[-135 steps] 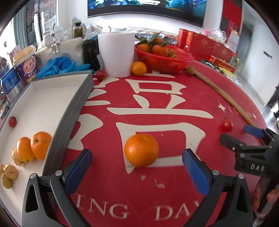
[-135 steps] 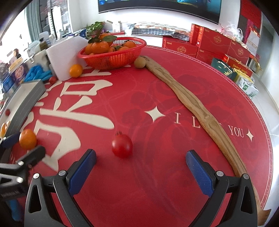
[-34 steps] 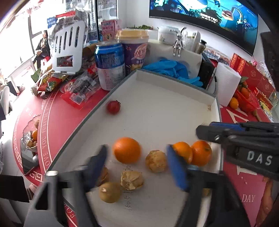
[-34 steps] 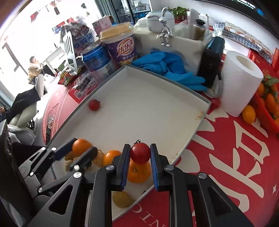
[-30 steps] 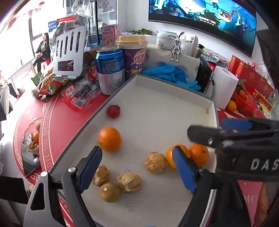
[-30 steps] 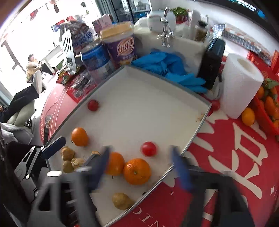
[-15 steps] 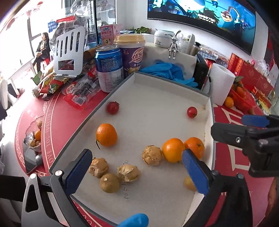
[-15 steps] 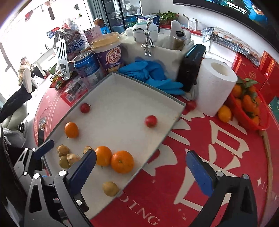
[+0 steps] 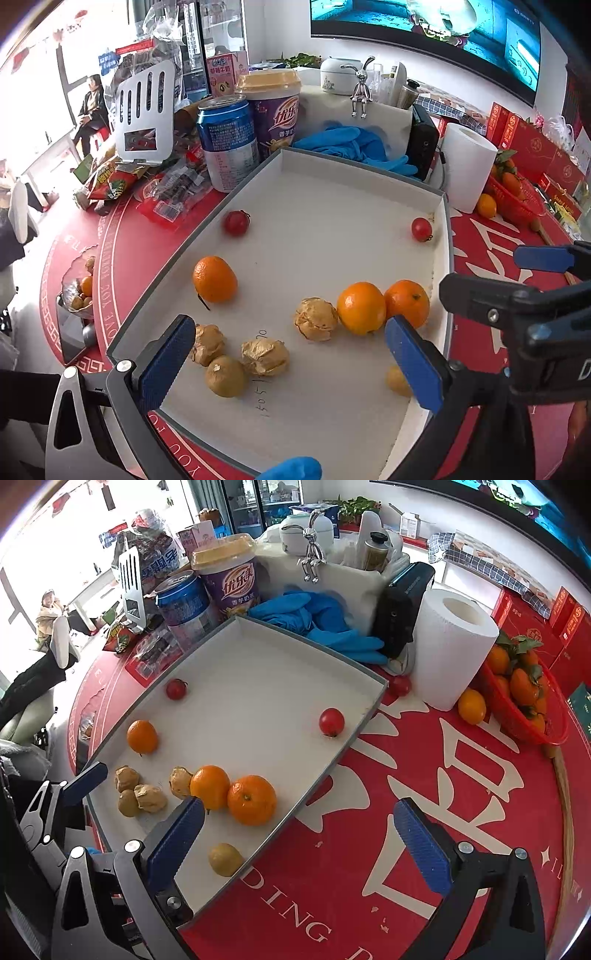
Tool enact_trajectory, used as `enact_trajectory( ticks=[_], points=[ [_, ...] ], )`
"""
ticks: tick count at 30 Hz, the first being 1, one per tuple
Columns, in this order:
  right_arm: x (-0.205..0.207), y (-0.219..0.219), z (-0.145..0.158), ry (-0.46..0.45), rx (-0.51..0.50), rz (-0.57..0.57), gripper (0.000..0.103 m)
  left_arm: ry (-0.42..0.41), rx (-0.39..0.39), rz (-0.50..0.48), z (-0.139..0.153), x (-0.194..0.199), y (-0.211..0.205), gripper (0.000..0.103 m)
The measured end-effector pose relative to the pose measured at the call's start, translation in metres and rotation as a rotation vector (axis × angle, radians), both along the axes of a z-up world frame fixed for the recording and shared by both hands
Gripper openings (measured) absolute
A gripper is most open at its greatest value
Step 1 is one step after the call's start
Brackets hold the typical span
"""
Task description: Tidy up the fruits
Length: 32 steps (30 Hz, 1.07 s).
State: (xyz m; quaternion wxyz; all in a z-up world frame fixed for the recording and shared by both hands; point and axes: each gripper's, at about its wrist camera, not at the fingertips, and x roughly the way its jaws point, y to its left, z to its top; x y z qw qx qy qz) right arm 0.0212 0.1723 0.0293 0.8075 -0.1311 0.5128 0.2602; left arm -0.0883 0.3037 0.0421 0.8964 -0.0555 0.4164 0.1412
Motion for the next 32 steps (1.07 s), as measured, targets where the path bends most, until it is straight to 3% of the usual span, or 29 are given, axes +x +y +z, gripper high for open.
enact_trajectory(
  ticks=[32],
  points=[
    [-0.012,0.005,0.0,-0.029,-0.035,0.044,0.103,-0.007,0.034,-0.004,0.003,-0.004,-0.009,0.103]
  ],
)
